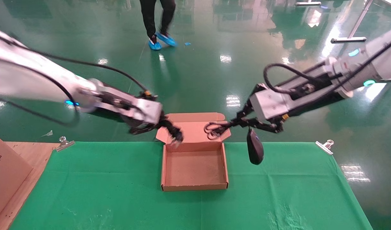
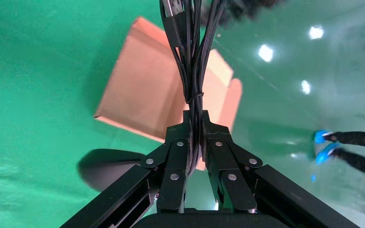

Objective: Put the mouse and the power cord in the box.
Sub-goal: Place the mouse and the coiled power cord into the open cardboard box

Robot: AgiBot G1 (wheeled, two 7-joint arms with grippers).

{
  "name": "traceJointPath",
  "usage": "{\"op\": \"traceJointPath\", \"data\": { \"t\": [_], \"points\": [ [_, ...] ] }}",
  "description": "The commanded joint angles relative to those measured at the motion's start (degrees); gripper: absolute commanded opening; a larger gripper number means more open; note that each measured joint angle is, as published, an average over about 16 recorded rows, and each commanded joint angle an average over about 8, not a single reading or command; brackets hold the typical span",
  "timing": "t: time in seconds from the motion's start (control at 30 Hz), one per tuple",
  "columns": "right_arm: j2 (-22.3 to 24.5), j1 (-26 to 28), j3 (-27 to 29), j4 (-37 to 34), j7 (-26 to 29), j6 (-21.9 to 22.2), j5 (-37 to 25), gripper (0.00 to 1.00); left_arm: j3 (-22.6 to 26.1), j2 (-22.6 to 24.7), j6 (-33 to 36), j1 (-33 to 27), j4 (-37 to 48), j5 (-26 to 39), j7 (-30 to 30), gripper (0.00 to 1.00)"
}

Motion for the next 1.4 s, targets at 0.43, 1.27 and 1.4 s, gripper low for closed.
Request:
{"op": "traceJointPath", "data": {
  "t": [0.43,1.27,1.4],
  "points": [
    [4.53,-4.12,-0.52,-2.19,-2.46,0.78,-0.73,0.0,4.18,1.98,-20.6,21.04,-15.74,-7.57,-12.66,0.0],
    [4.18,-7.73,0.06,-1.47,-3.02,2.27,0.08,0.0,17.45,1.72,-26.56,22.65,-19.38,-18.16,-18.73,1.0],
    [3.29,-7.69,0.08,-1.32,-2.59,2.15,0.11,0.0,17.67,1.63,-28.06,22.35,-19.06,-20.93,-19.25,1.0]
  ]
}}
